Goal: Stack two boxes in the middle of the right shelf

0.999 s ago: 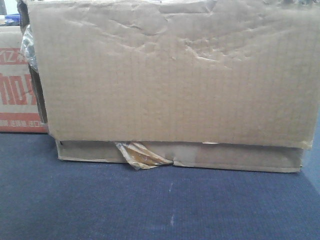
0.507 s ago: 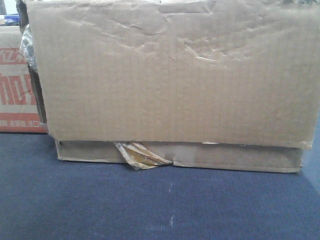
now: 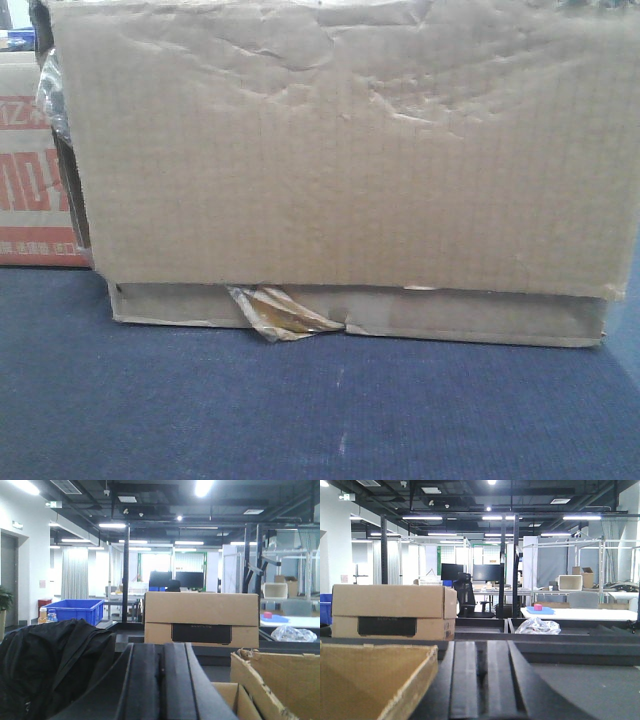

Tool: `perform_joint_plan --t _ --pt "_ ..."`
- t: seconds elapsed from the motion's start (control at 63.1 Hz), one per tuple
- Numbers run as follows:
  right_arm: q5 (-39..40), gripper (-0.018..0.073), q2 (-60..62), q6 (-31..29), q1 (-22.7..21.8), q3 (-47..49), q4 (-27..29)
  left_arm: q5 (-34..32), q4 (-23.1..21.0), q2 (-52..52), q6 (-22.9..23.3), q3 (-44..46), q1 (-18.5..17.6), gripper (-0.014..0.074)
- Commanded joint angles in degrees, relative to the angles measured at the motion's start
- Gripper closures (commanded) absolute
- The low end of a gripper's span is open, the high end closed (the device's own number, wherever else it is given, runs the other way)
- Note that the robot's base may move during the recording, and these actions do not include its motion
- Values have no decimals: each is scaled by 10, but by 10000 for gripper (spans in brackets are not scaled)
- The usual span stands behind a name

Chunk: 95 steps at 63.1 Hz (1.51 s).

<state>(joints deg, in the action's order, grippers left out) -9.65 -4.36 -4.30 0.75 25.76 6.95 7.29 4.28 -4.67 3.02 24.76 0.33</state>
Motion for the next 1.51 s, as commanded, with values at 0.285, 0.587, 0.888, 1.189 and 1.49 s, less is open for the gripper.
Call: perform_joint_plan --t 0.285,0.587,0.888,1.189,1.49 --pt "-115 118 -187 -1 0 145 1 167 7 -214 -1 220 0 121" --pt "-83 -9 -249 -1 5 145 -5 253 26 -367 -1 297 -45 17" --pt "-88 -9 -253 -1 12 145 -5 440 51 -628 -1 540 -16 17" --pt "-88 -9 -253 -1 12 145 -5 579 -59 -871 -160 766 78 17" --pt "-89 -9 -254 -1 12 145 -5 572 -54 -1013 -187 777 80 17"
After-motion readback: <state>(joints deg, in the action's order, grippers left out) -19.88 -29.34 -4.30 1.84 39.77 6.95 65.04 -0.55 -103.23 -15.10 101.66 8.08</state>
